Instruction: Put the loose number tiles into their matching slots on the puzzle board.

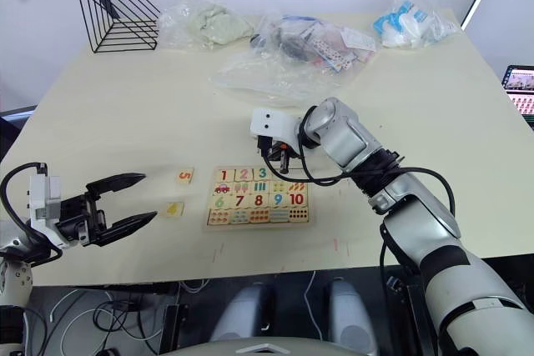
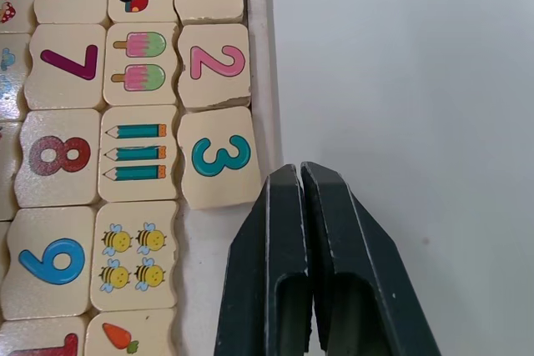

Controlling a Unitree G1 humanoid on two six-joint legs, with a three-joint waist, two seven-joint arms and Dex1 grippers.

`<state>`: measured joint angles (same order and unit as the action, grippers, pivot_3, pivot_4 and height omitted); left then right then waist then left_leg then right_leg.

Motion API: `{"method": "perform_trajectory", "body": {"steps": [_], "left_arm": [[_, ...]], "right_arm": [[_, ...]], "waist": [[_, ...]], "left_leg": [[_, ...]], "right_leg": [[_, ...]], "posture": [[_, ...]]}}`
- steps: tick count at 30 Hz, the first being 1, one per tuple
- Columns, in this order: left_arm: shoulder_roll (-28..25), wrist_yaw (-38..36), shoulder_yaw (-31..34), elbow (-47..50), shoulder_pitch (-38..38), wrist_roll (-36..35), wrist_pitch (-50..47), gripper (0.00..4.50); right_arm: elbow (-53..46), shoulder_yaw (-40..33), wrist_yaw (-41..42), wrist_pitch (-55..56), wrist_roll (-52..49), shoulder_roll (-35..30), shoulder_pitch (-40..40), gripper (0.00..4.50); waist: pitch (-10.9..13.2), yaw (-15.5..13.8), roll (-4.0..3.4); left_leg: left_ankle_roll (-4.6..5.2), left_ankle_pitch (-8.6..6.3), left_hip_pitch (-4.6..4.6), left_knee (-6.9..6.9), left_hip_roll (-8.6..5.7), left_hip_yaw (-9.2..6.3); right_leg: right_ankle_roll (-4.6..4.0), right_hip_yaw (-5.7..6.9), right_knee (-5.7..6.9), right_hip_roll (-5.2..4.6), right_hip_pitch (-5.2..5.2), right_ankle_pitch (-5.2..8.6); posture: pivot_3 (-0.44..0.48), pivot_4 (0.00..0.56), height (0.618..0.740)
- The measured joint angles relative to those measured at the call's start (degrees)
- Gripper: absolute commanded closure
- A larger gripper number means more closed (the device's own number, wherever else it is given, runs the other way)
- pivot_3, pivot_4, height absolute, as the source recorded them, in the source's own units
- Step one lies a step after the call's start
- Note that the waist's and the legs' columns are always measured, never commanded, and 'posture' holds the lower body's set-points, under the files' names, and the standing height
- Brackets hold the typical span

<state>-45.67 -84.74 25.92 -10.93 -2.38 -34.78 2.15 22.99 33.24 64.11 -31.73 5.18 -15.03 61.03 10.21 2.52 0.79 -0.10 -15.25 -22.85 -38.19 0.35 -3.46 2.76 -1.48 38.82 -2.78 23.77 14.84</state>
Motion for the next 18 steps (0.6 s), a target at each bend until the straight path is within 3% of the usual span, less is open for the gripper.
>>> {"method": "perform_trajectory", "body": {"steps": [18], "left_arm": [[0.0,0.1,0.0,0.0,-0.4,0.0,0.0,0.00]], "right_arm": [[0.6,0.1,0.5,3.2,2.6,1.0,-2.0,4.40]], "waist": [[0.0,0.0,0.00]], "left_leg": [[0.00,0.00,0.00,0.00,0.00,-0.01]], "right_leg": [[0.00,0.00,0.00,0.01,0.00,0.00]], "posture": [[0.000,0.150,0.740]]}}
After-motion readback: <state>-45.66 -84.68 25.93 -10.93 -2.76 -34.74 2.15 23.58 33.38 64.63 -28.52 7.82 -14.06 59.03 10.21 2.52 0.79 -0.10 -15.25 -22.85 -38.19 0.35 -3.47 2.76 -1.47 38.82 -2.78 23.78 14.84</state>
